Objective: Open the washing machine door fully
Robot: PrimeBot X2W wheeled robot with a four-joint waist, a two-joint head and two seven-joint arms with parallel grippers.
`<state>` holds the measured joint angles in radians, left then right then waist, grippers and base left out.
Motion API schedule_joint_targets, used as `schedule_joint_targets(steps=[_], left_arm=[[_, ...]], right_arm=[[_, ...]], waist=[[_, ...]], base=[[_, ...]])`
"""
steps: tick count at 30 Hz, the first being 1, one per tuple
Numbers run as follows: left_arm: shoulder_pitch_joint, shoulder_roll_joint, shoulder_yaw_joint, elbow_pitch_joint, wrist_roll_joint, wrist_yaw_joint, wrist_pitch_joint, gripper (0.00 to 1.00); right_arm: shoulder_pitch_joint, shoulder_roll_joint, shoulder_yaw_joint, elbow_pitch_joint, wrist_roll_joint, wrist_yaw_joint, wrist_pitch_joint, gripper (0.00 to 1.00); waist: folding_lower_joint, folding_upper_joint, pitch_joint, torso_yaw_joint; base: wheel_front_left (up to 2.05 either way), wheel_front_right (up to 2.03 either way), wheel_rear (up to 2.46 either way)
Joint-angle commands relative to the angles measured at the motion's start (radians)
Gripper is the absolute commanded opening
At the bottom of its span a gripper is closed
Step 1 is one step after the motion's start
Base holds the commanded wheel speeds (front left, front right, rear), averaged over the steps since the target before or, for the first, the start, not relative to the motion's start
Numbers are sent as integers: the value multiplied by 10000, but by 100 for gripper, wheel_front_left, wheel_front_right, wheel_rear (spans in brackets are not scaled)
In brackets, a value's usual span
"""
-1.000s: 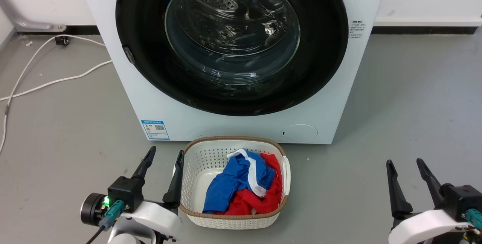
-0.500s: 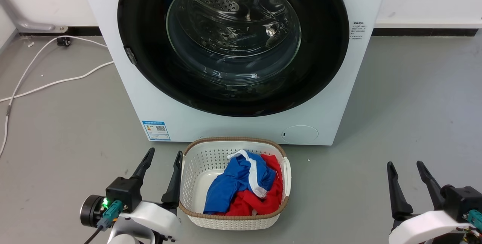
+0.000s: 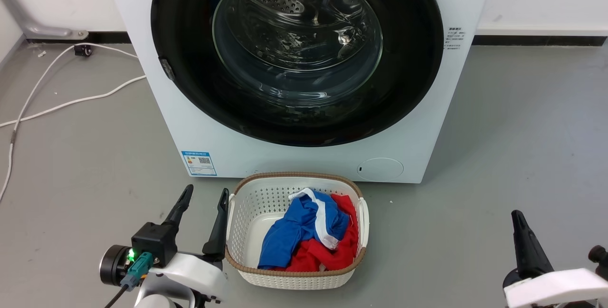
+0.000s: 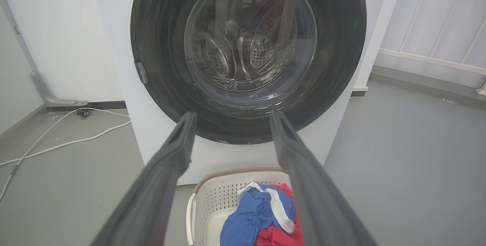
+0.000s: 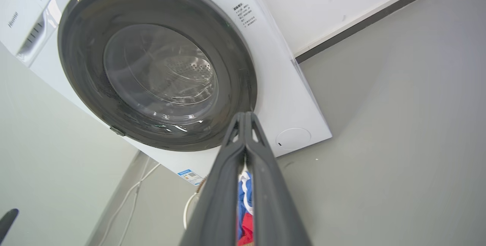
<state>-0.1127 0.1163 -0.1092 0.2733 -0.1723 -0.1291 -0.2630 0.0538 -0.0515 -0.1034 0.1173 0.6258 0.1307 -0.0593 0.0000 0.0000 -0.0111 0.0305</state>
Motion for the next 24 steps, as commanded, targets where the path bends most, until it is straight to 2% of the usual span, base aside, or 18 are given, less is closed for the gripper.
schedule_joint_targets(steps=[1,5,6,7,11,15,19,24], left_arm=[[-82,-28,46,-51,6,-6,-26,100],[-79,-88,75,-174,51,-6,-26,100],[-143,-114,94,-293,98,-8,-26,100],[-178,-126,106,-344,91,-8,-26,100],[-282,-147,176,-502,103,-10,-26,100],[-547,-163,193,-672,158,-13,-26,100],[-855,-176,75,-887,170,-16,-26,100],[-1219,-169,-14,-1246,194,-10,-26,100]], right_arm=[[-169,20,-8,55,374,1,50,0],[-367,20,-44,418,3805,1,333,0],[-637,14,-237,600,6088,1,639,0],[-773,15,-337,620,6687,1,769,0],[-1568,-18,-1017,875,8113,2,1409,0],[-2665,-423,-1605,1445,8961,2,2052,0],[-3983,-1092,-1981,2191,9410,2,2436,0],[-5807,-2107,-1934,3132,9548,2,3021,0]], waist=[[0,0,7,6],[0,0,75,36],[0,0,231,52],[0,0,311,48],[0,0,726,14],[0,0,1240,21],[0,0,1811,133],[0,0,2505,330]], base=[[0,0,0],[0,0,0],[0,0,0],[0,0,0],[0,0,0],[0,0,0],[0,0,0],[0,0,0]])
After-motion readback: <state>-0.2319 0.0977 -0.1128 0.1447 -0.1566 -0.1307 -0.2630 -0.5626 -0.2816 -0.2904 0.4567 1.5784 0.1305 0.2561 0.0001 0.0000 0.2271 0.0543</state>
